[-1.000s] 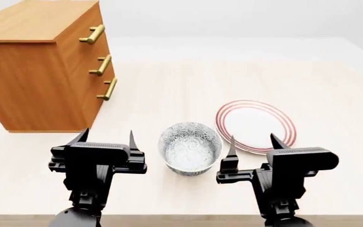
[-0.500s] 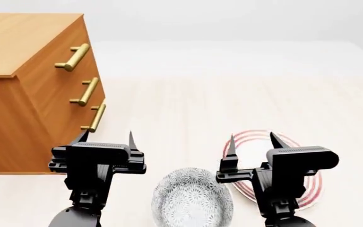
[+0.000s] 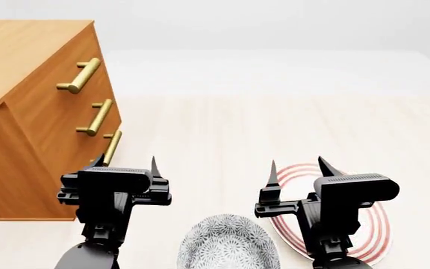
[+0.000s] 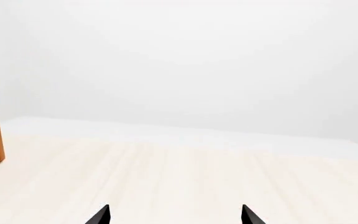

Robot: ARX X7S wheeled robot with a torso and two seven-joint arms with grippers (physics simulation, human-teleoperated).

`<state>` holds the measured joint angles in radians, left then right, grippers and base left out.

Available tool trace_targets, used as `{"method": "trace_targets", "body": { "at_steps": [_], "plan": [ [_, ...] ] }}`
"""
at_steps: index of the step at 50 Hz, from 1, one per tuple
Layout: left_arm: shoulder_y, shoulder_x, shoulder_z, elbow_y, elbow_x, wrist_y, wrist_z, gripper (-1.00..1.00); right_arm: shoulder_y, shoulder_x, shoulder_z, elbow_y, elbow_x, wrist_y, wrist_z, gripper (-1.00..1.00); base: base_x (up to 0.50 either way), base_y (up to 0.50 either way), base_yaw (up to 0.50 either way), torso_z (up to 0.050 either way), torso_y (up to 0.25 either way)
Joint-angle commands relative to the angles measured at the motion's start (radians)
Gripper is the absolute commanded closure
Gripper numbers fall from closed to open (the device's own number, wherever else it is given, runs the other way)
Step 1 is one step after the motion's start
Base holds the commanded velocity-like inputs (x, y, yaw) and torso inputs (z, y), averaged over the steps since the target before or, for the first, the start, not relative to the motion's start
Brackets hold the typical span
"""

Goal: Open the bottom drawer of the cabinet.

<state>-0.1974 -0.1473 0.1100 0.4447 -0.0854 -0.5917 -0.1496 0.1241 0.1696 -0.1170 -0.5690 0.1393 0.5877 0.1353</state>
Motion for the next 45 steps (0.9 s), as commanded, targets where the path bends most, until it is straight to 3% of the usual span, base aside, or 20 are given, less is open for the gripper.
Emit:
{"method": "trace_targets", "body": {
  "at_steps": [1, 7, 10, 26, 45],
  "plan": [
    [-0.107, -0.035, 0.032, -0.049, 0.053, -0.135, -0.05, -1.0, 0.008, 0.009, -0.01, 0.002, 0.003, 0.006, 0.007, -1.0, 0.0, 0.0, 0.0, 0.0, 0.0],
    [-0.305, -0.156, 0.256, -0.209, 0.245, -0.209, -0.029, -1.0, 0.015, 0.011, -0.009, 0.0, 0.008, 0.013, 0.013, -1.0, 0.0, 0.0, 0.0, 0.0, 0.0],
    [-0.353, -0.167, 0.305, -0.279, 0.27, -0.204, -0.018, -1.0, 0.015, 0.012, -0.013, 0.009, 0.007, 0.008, 0.014, -1.0, 0.0, 0.0, 0.0, 0.0, 0.0],
    [-0.411, -0.159, 0.485, -0.544, 0.37, -0.17, -0.037, -1.0, 0.007, 0.017, -0.018, 0.032, 0.016, -0.019, 0.021, -1.0, 0.0, 0.0, 0.0, 0.0, 0.0],
    [-0.584, -0.073, 0.627, -0.995, 0.453, -0.107, -0.085, -1.0, 0.015, 0.027, -0.026, 0.027, 0.026, -0.015, 0.032, -1.0, 0.0, 0.0, 0.0, 0.0, 0.0]
  ]
}}
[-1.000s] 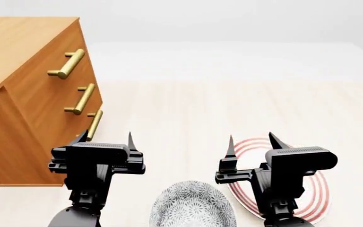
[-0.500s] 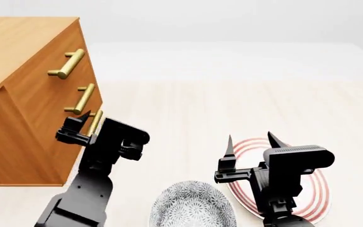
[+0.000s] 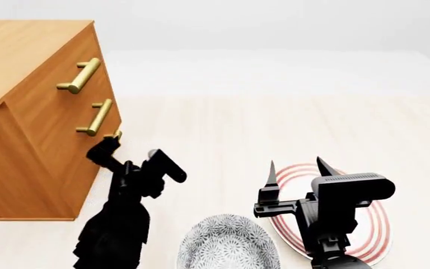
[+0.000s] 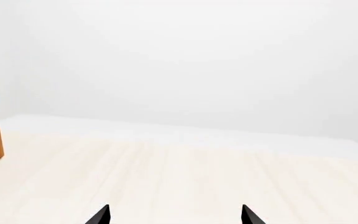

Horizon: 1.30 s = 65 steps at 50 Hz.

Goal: Open the bottom drawer of the cabinet.

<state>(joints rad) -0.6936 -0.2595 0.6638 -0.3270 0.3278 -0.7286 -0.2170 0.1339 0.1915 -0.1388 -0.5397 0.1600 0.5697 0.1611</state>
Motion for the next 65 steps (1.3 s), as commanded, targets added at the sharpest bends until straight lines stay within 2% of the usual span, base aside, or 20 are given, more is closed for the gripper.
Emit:
{"method": "trace_targets", "body": {
  "at_steps": [1, 17, 28, 51, 52, 65],
  "plan": [
    [-0.104, 0.048, 0.074, -0.261, 0.037, 0.036, -0.018, -1.0, 0.007, 0.005, -0.004, -0.002, 0.007, 0.005, 0.007, -1.0, 0.0, 0.0, 0.0, 0.0, 0.0],
    [-0.171, 0.092, 0.083, -0.479, 0.019, 0.112, -0.044, -1.0, 0.011, 0.012, -0.013, -0.003, 0.013, 0.007, 0.016, -1.0, 0.0, 0.0, 0.0, 0.0, 0.0],
    [-0.331, 0.184, 0.056, -0.96, -0.041, 0.317, -0.115, -1.0, 0.008, 0.016, -0.015, 0.005, 0.019, -0.003, 0.021, -1.0, 0.0, 0.0, 0.0, 0.0, 0.0],
    [-0.364, 0.151, 0.167, -0.981, -0.215, 0.192, -0.099, -1.0, 0.007, 0.028, -0.018, -0.015, 0.033, 0.001, 0.033, -1.0, 0.0, 0.0, 0.0, 0.0, 0.0],
    [-0.365, 0.148, 0.157, -0.981, -0.238, 0.163, -0.09, 1.0, 0.005, 0.028, -0.018, -0.018, 0.036, -0.001, 0.032, -1.0, 0.0, 0.0, 0.0, 0.0, 0.0],
    [-0.367, 0.145, 0.208, -0.981, -0.292, 0.162, -0.099, 1.0, 0.012, 0.034, -0.025, -0.019, 0.041, 0.003, 0.038, -1.0, 0.0, 0.0, 0.0, 0.0, 0.001]
  ]
}}
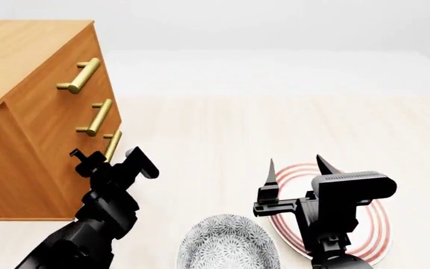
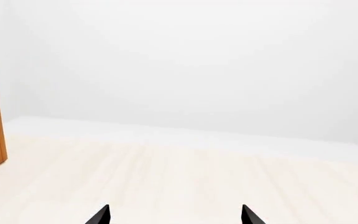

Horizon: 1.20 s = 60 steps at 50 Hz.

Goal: Open the bottom drawer of the cabinet.

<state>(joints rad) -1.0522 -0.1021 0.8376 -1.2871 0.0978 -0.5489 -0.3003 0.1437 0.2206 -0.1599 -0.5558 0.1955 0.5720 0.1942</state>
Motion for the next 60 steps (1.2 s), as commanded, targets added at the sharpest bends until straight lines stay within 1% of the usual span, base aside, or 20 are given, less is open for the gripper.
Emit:
{"method": "trace_targets", "body": {
  "at_steps": [1, 8, 13, 20, 22, 27, 39, 46, 60],
  "plan": [
    [-0.009, -0.013, 0.036, -0.021, -0.065, -0.017, -0.016, 1.0, 0.002, 0.005, -0.004, -0.001, 0.006, -0.001, 0.005, -1.0, 0.0, 0.0, 0.0, 0.0, 0.0],
    [-0.01, -0.008, 0.068, -0.021, -0.063, -0.002, -0.032, 1.0, 0.0, 0.006, -0.006, 0.005, 0.008, -0.008, 0.008, -1.0, 0.0, 0.0, 0.0, 0.0, 0.0],
    [-0.032, 0.024, 0.092, -0.021, -0.06, 0.027, -0.033, 1.0, 0.002, 0.007, -0.011, 0.009, 0.009, -0.011, 0.009, -1.0, 0.0, 0.0, 0.0, 0.0, 0.0],
    [-0.04, 0.058, 0.107, -0.016, -0.059, 0.014, -0.049, 1.0, 0.001, 0.011, -0.011, 0.007, 0.013, -0.011, 0.012, -1.0, 0.0, 0.0, 0.0, 0.0, 0.0],
    [-0.03, 0.054, 0.113, 0.032, -0.055, -0.016, -0.045, 1.0, -0.001, 0.011, -0.012, 0.007, 0.013, -0.014, 0.013, -1.0, 0.0, 0.0, 0.0, 0.0, 0.0],
    [0.025, -0.006, 0.126, 0.296, -0.053, -0.176, -0.012, 1.0, -0.001, 0.012, -0.015, 0.015, 0.015, -0.021, 0.013, -1.0, 0.0, 0.0, 0.0, 0.0, 0.0],
    [0.057, -0.03, 0.155, 0.507, -0.044, -0.324, 0.013, 1.0, 0.002, 0.017, -0.014, 0.013, 0.025, -0.022, 0.016, -1.0, 0.0, 0.0, 0.0, 0.0, 0.002],
    [0.062, -0.007, 0.174, 0.537, -0.042, -0.354, 0.025, 1.0, 0.001, 0.021, -0.012, 0.009, 0.03, -0.022, 0.019, -1.0, 0.0, 0.0, 0.0, 0.0, 0.002],
    [0.06, 0.043, 0.194, 0.552, -0.048, -0.369, 0.035, 1.0, -0.001, 0.024, -0.016, 0.019, 0.038, -0.035, 0.02, -1.0, 0.0, 0.0, 0.0, 0.001, 0.005]
  ]
}}
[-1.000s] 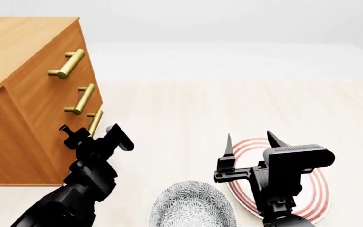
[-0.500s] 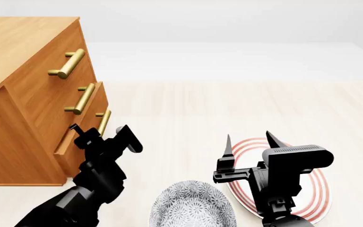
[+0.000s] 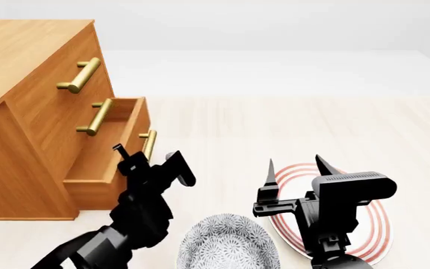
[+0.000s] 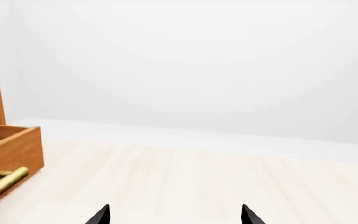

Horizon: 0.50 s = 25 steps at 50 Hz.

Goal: Open the bottom drawer of the cabinet.

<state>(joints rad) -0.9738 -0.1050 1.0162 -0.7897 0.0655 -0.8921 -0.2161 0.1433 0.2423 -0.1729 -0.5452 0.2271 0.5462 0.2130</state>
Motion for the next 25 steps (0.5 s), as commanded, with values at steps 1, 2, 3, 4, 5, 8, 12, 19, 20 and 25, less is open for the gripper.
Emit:
{"method": "trace_targets", "body": {
  "at_steps": [1, 2, 3, 4, 5, 8, 12, 19, 20, 25],
  "plan": [
    [-0.018, 0.047, 0.017, 0.058, -0.016, -0.026, -0.049, 1.0, -0.001, 0.003, -0.003, 0.009, 0.006, -0.01, 0.002, -1.0, 0.0, 0.0, 0.0, 0.01, 0.0],
    [-0.017, 0.048, 0.018, 0.059, -0.017, -0.027, -0.048, 1.0, 0.0, 0.003, -0.003, 0.009, 0.007, -0.009, 0.002, -1.0, -0.02, 0.0, 0.0, 0.0, 0.01],
    [-0.018, 0.052, 0.02, 0.057, -0.017, -0.025, -0.049, 1.0, 0.0, 0.004, -0.002, 0.009, 0.008, -0.009, 0.002, -1.0, 0.0, 0.0, 0.0, 0.0, 0.0],
    [-0.018, 0.053, 0.02, 0.057, -0.018, -0.025, -0.048, 1.0, 0.0, 0.005, -0.001, 0.009, 0.009, -0.009, 0.003, -1.0, -0.01, 0.0, 0.0, 0.0, 0.01],
    [-0.019, 0.055, 0.021, 0.057, -0.019, -0.023, -0.049, 1.0, -0.001, 0.006, -0.001, 0.007, 0.009, -0.009, 0.003, -1.0, 0.0, 0.0, 0.0, 0.0, 0.0],
    [-0.019, 0.054, 0.025, 0.069, -0.02, -0.028, -0.048, 1.0, -0.003, 0.007, -0.002, 0.006, 0.01, -0.012, 0.005, -1.0, -0.01, 0.0, 0.0, 0.003, 0.004],
    [-0.01, 0.042, 0.035, 0.112, -0.02, -0.041, -0.042, 1.0, -0.001, 0.009, -0.004, 0.006, 0.012, -0.011, 0.007, -1.0, -0.01, 0.0, 0.0, 0.003, 0.009],
    [0.008, 0.001, 0.06, 0.266, -0.019, -0.105, -0.016, -1.0, 0.001, 0.012, -0.005, 0.007, 0.016, -0.009, 0.011, -1.0, -0.02, 0.0, 0.0, 0.004, 0.01],
    [0.011, -0.004, 0.051, 0.291, -0.021, -0.117, -0.021, -1.0, 0.002, 0.012, -0.005, 0.007, 0.017, -0.009, 0.011, -1.0, 0.0, 0.0, 0.0, 0.0, 0.0],
    [0.018, -0.046, 0.059, 0.481, -0.013, -0.222, -0.013, -1.0, 0.004, 0.013, -0.006, 0.009, 0.02, -0.008, 0.013, -1.0, 0.0, 0.0, 0.0, 0.0, 0.0]
  ]
}}
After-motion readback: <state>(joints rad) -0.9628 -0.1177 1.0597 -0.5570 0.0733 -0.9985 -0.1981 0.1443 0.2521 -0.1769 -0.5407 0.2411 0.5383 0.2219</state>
